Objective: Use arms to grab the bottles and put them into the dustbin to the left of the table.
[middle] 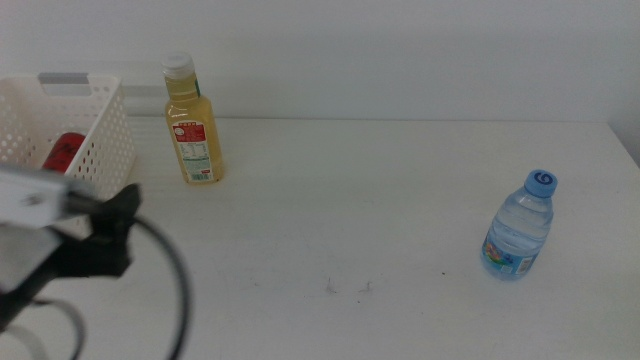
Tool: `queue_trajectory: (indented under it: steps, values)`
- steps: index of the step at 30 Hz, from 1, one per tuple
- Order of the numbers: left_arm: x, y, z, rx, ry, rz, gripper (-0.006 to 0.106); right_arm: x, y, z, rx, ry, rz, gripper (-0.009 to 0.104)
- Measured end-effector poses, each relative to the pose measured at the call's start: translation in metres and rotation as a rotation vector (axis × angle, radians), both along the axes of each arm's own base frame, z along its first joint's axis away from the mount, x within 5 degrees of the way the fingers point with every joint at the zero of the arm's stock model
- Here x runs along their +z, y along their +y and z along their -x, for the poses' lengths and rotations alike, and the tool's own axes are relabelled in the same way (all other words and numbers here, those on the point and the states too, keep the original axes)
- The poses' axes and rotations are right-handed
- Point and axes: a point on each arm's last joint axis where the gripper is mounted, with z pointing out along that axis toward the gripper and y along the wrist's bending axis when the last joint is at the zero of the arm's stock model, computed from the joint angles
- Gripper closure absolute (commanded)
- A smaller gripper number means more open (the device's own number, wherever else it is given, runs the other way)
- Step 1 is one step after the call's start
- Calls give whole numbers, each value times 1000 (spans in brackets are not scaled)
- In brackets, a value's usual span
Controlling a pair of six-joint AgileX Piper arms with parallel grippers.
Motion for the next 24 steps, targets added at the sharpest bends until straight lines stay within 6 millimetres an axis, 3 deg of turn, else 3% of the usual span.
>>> queue_trajectory:
  steps: [5, 14, 24]
  values:
    - [-29, -20, -44, 68, -38, -11, 7, 0, 0, 0, 0, 0, 0, 2]
    - [-88, -34, -102, 160, -26, 37, 7, 0, 0, 0, 0, 0, 0, 2]
    - [-123, -34, -175, 140, -15, 36, 7, 0, 0, 0, 0, 0, 0, 2]
